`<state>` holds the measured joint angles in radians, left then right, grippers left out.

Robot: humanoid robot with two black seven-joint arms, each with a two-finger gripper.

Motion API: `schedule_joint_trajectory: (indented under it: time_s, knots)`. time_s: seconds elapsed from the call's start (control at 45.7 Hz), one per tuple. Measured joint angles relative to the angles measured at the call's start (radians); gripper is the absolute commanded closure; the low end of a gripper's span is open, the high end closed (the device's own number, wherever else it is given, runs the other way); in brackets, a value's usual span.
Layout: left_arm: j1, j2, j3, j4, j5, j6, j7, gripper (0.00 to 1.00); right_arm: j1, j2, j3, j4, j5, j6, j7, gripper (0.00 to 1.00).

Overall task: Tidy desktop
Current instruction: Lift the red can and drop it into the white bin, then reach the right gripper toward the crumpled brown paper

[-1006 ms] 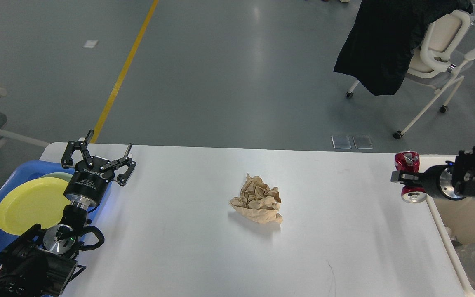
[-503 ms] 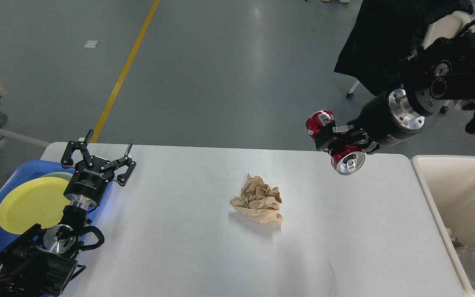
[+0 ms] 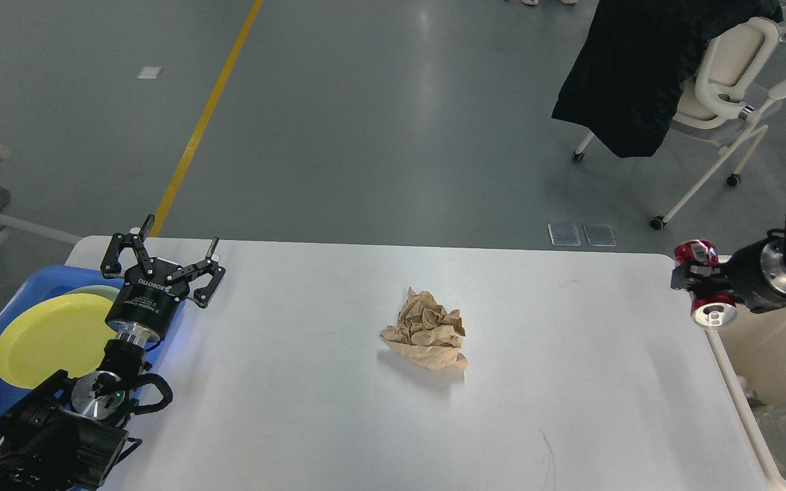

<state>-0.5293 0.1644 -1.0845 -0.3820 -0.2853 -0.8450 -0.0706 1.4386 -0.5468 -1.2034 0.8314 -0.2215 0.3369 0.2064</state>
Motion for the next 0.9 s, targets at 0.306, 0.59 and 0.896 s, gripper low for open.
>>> schedule_joint_trajectory:
  time_s: [0.306, 0.59, 0.896]
  knots:
    - [0.0, 0.001, 0.0, 0.0, 0.0, 0.0, 0.0, 0.0, -0.57, 0.061, 0.01, -0.451, 0.303, -0.292, -0.017, 0.97]
    - [0.0, 0.001, 0.0, 0.0, 0.0, 0.001, 0.0, 0.0, -0.808, 0.128, 0.018, -0.73, 0.368, -0.298, -0.053, 0.0]
    - [0.0, 0.001, 0.0, 0.0, 0.0, 0.001, 0.0, 0.0, -0.819, 0.133, 0.085, -0.745, 0.367, -0.297, -0.056, 0.0]
